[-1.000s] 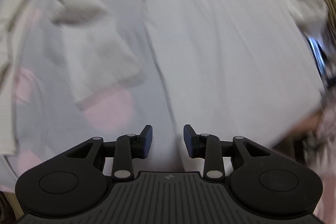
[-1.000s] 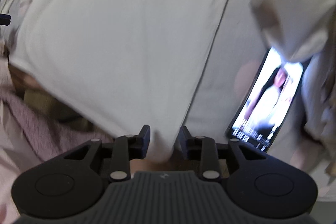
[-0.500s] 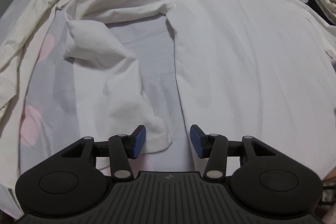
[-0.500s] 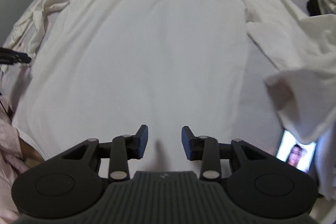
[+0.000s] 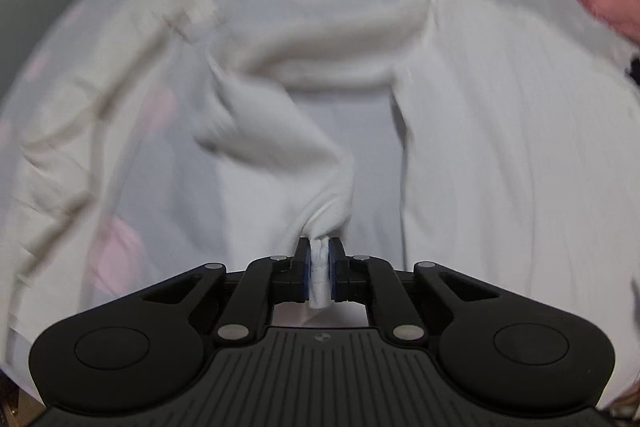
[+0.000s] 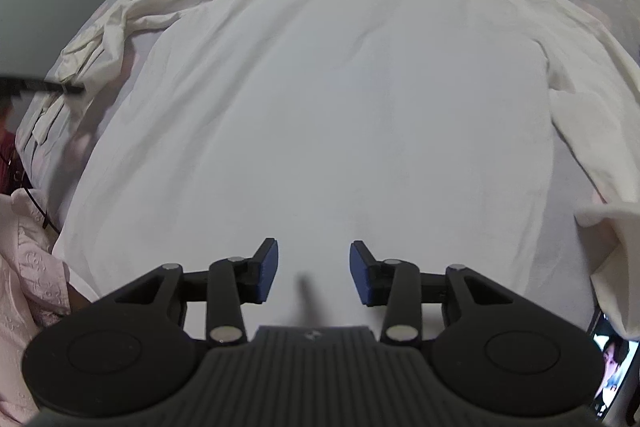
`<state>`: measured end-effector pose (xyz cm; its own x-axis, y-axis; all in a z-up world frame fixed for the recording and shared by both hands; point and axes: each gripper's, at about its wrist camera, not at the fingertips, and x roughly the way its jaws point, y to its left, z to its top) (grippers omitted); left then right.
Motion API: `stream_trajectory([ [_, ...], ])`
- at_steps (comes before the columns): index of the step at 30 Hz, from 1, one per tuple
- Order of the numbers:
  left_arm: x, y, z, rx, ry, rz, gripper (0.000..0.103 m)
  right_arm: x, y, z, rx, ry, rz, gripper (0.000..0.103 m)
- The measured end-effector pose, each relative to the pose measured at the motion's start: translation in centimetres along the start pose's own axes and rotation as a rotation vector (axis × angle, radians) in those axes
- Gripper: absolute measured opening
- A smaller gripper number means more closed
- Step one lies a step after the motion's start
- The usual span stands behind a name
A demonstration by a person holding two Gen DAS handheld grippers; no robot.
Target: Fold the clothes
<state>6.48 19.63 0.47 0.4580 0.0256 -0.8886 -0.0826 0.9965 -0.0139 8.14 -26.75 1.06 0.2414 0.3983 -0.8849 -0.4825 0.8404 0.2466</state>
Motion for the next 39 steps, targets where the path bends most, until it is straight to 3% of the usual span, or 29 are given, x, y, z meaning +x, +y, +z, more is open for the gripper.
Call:
stream_trajectory([
  [8, -7.2, 8.0, 6.0, -0.14, -0.165, 0.15, 0.006, 0.5, 0.9, 1.2, -0.019, 0.016, -0.004, 0.048],
  [14, -8.4, 15.4, 8.9, -0.266, -0.186, 0.232, 0.006, 0.9, 1.2, 2.4, -0.026, 0.017, -0.03, 0.049],
  [18, -7.3, 19.7, 8.4, -0.331, -0.143, 0.288, 0.006, 1.7, 0.9, 4.1, -0.02, 0.021, -0.049, 0.049],
  [21, -5.1, 22.3, 6.6, -0.353, -0.045, 0.306, 0.006, 2.7, 1.0, 5.7, -0.034, 0.033, -0.064, 0.05],
  [25, -1.4, 24.2, 4.9, -0.378, 0.016, 0.279, 0.006, 4.2, 2.0, 9.7, -0.106, 0.039, -0.094, 0.05],
  [30, 1.6, 24.0, 2.8, -0.324, 0.086, 0.254, 0.006, 6.1, 4.0, 17.5, -0.207, -0.027, -0.108, 0.047],
  [33, 1.9, 23.9, 1.3, -0.314, 0.101, 0.223, 0.006, 7.9, 5.1, 22.9, -0.239, -0.092, -0.105, 0.041],
  [37, 1.9, 24.3, -0.1, -0.274, 0.125, 0.163, 0.007, 10.8, 6.8, 29.2, -0.29, -0.138, -0.098, 0.041],
  [39, 1.2, 24.5, -0.5, -0.261, 0.115, 0.135, 0.013, 12.1, 7.7, 31.7, -0.317, -0.142, -0.113, 0.041],
])
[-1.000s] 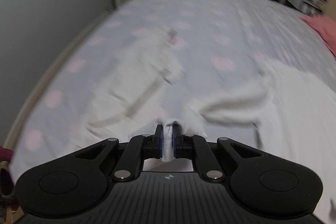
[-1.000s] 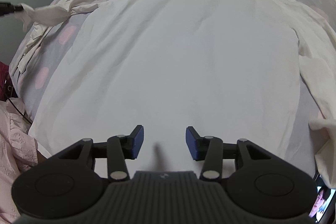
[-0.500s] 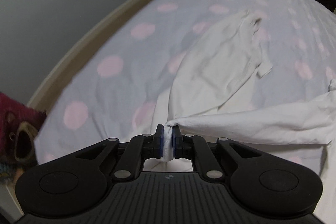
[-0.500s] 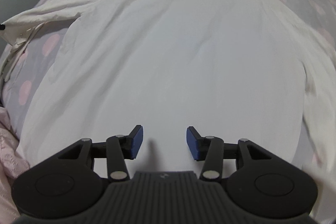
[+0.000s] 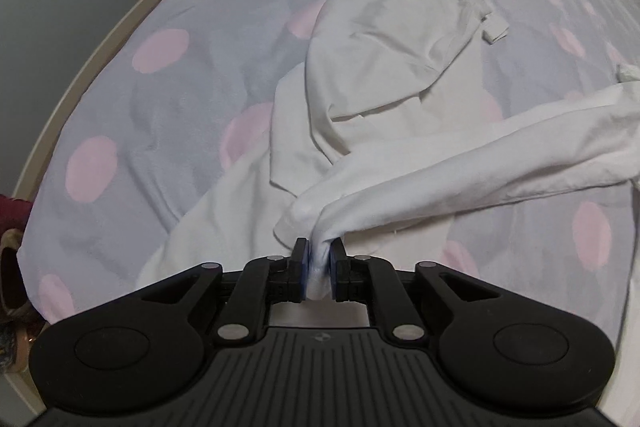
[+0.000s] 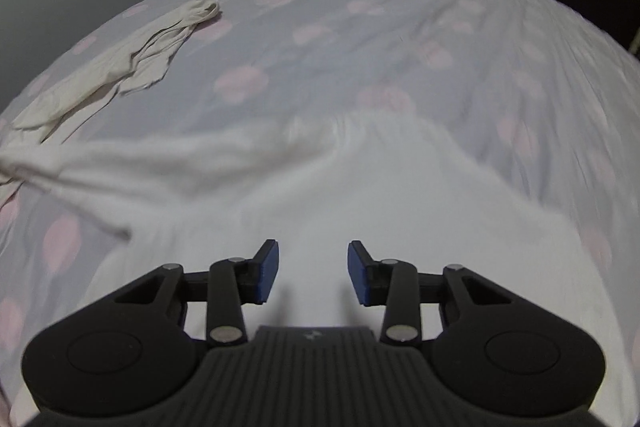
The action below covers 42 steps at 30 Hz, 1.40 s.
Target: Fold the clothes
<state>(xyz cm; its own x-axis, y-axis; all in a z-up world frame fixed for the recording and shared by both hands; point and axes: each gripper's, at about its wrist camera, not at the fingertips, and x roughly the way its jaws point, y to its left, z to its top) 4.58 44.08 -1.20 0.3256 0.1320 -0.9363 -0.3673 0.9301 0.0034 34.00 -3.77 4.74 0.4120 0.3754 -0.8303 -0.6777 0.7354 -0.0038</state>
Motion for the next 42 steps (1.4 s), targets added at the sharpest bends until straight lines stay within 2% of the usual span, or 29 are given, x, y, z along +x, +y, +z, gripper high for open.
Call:
stream_trajectory([
  [4, -2.2, 0.6, 0.3, 0.022, -0.079, -0.044, 0.021, 1.8, 0.7, 3.7, -0.049, -0.037, -0.003, 0.041],
  [9, -3.0, -0.4, 2.9, 0.044, -0.222, -0.106, 0.04, 3.4, 3.0, 6.9, -0.044, -0.079, 0.069, 0.042],
  [11, -1.9, -1.2, 4.1, 0.068, -0.217, -0.096, 0.04, 4.4, 4.3, 7.4, -0.05, -0.074, 0.098, 0.042],
  [14, 0.3, -2.7, 5.3, 0.168, -0.188, -0.095, 0.04, 5.8, 5.8, 7.5, -0.082, -0.053, 0.064, 0.042],
  [18, 2.7, -4.1, 4.0, 0.321, -0.133, -0.077, 0.04, 6.1, 5.1, 7.3, -0.053, -0.046, 0.068, 0.042],
  [21, 3.4, -4.5, 2.5, 0.395, -0.147, -0.064, 0.039, 6.0, 3.7, 7.5, -0.033, -0.053, 0.031, 0.043],
  [22, 3.5, -4.7, 2.1, 0.411, -0.158, -0.056, 0.035, 6.0, 3.1, 7.7, -0.018, -0.055, 0.015, 0.043],
  [23, 3.4, -4.8, 1.8, 0.415, -0.172, -0.049, 0.015, 6.0, 2.4, 7.8, 0.003, -0.056, 0.0, 0.043],
  [24, 3.2, -4.8, 1.7, 0.412, -0.184, -0.046, 0.002, 6.1, 1.8, 7.9, 0.024, -0.055, -0.012, 0.043],
  [27, 1.5, -4.1, 1.5, 0.366, -0.26, -0.065, 0.001, 6.4, 0.3, 8.0, 0.066, -0.056, -0.045, 0.043],
  [31, -1.9, -1.3, 2.7, 0.193, -0.379, -0.096, 0.001, 7.4, -0.3, 8.0, 0.087, -0.039, -0.049, 0.041],
  [32, -2.3, -0.7, 3.1, 0.16, -0.389, -0.108, 0.001, 7.8, -0.4, 7.9, 0.092, -0.031, -0.046, 0.041],
  [38, -1.6, -0.2, 4.2, 0.068, -0.373, -0.09, 0.001, 11.3, -0.4, 7.8, 0.135, 0.035, -0.024, 0.04],
  [42, 0.1, -1.1, 4.7, 0.114, -0.297, -0.035, 0.001, 14.6, -0.9, 7.8, 0.192, 0.042, -0.068, 0.038],
])
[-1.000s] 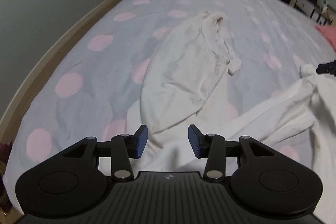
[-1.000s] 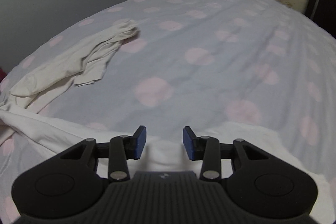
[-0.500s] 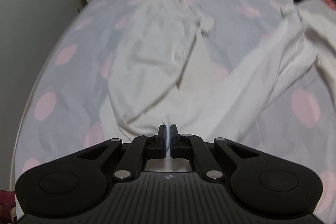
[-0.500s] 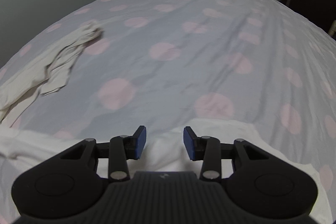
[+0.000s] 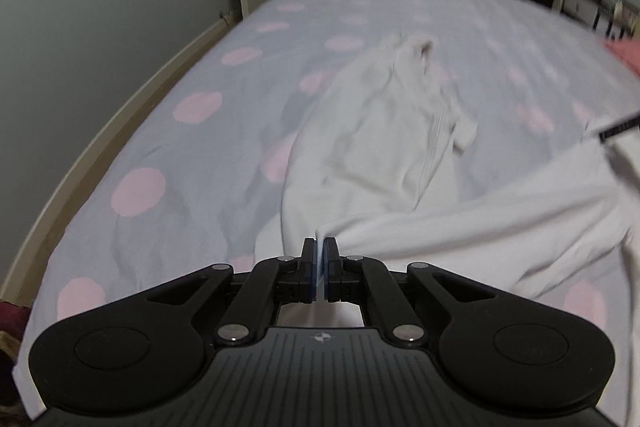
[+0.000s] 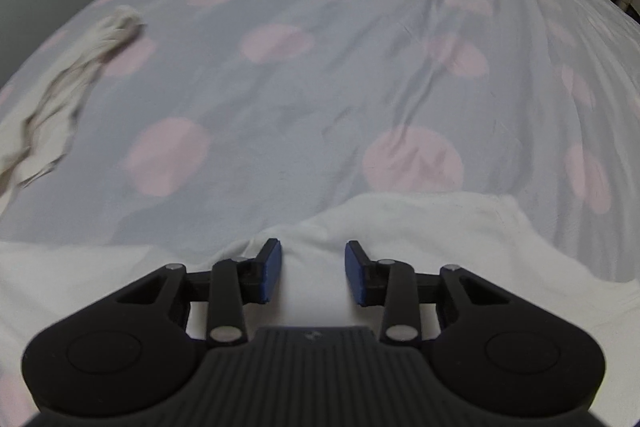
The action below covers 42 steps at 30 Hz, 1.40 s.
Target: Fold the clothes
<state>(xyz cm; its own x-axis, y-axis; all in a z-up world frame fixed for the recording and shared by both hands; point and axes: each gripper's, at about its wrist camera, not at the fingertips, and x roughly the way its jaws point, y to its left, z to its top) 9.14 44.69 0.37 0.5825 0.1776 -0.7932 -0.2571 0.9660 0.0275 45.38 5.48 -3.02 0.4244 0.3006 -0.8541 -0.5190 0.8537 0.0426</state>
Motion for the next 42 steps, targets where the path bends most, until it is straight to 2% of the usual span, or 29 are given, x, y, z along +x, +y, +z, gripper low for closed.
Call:
stream_trajectory([
  [6, -0.7, 0.8, -0.8, -0.046, 0.012, -0.029, 0.001, 0.4, 0.2, 1.0, 0.024, -0.021, -0.024, 0.039],
  [11, -4.2, 0.6, 0.2, -0.097, -0.049, -0.086, 0.001, -2.8, -0.6, 0.9, 0.024, -0.05, -0.005, 0.039],
  [15, -7.0, 0.0, 1.2, -0.128, -0.066, -0.138, 0.001, -5.7, -0.9, 0.2, 0.045, -0.043, 0.058, 0.038],
  [17, -8.4, -0.7, 1.5, -0.118, -0.08, -0.148, 0.001, -6.8, -0.6, 0.1, 0.064, -0.023, 0.101, 0.031],
  [19, -9.8, -1.3, 1.5, -0.123, -0.096, -0.163, 0.001, -7.5, 0.2, -0.4, 0.057, 0.013, 0.122, 0.014],
  [21, -11.4, -2.1, 1.5, -0.13, -0.118, -0.19, 0.001, -8.0, 1.5, -1.4, 0.02, 0.054, 0.153, 0.013],
  [24, -13.9, -3.7, 1.6, -0.099, -0.147, -0.221, 0.001, -8.8, 3.5, -4.2, -0.044, 0.098, 0.217, 0.012],
  [27, -16.6, -5.4, 1.7, -0.062, -0.179, -0.266, 0.001, -8.7, 5.0, -6.9, -0.084, 0.105, 0.235, 0.012],
  [31, -19.9, -8.3, 1.8, -0.01, -0.212, -0.343, 0.001, -6.4, 5.2, -9.2, -0.027, 0.149, 0.223, 0.012],
  [33, -21.3, -10.1, 1.6, 0.031, -0.223, -0.378, 0.001, -6.6, 4.8, -9.8, 0.017, 0.13, 0.227, 0.012],
  [39, -24.4, -15.6, -0.4, 0.173, -0.221, -0.464, 0.001, -13.1, 2.3, -11.8, 0.061, 0.067, 0.262, 0.018],
  [42, -25.2, -18.6, -2.4, 0.264, -0.195, -0.484, 0.001, -16.9, 0.9, -14.4, 0.088, 0.048, 0.311, 0.027],
])
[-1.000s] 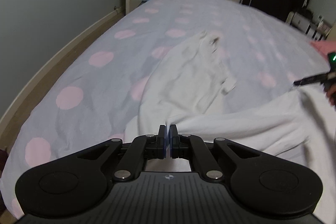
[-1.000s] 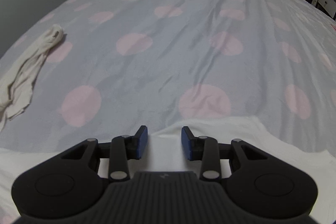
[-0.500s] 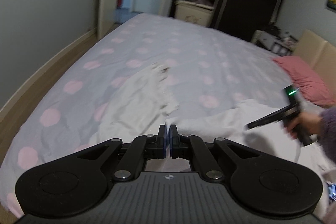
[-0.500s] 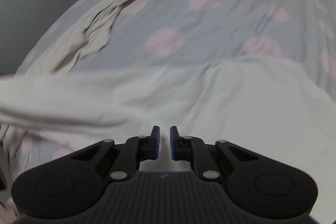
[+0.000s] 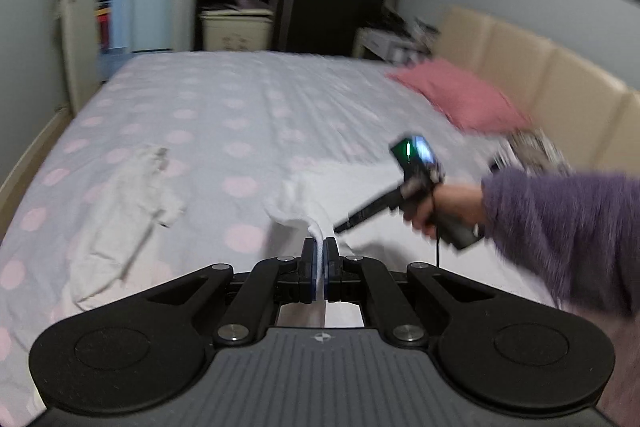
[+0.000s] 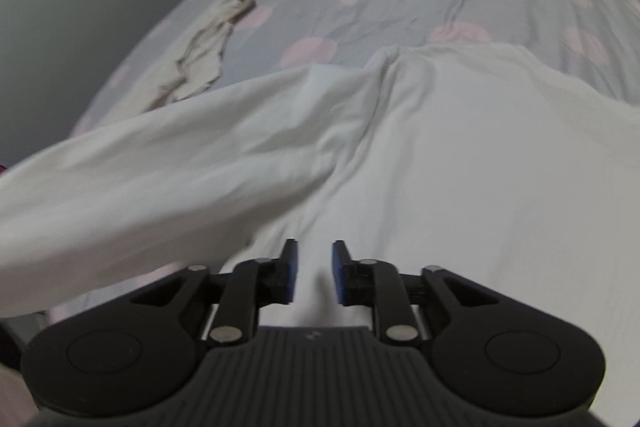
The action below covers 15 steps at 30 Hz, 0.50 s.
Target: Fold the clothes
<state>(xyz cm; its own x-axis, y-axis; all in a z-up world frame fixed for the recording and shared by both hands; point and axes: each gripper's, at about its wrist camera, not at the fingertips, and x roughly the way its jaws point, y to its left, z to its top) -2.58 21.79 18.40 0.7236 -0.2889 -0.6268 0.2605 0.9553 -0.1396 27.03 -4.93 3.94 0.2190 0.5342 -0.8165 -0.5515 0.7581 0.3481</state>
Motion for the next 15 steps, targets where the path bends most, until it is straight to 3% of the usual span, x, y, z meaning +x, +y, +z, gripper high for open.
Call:
stream_trajectory([
  [7, 3.2, -7.8, -4.6, 0.162, 0.12, -0.104, 0.001, -5.2, 0.2, -9.5, 0.111, -0.028, 0.103, 0.032],
  [12, 6.9, -11.8, -9.2, 0.211, 0.199, -0.136, 0.001, -6.8, 1.4, -16.0, 0.15, -0.067, 0.1, 0.032],
  [15, 9.2, -13.5, -12.3, 0.225, 0.237, -0.134, 0.001, -7.2, 2.3, -18.9, 0.143, -0.084, 0.054, 0.036],
])
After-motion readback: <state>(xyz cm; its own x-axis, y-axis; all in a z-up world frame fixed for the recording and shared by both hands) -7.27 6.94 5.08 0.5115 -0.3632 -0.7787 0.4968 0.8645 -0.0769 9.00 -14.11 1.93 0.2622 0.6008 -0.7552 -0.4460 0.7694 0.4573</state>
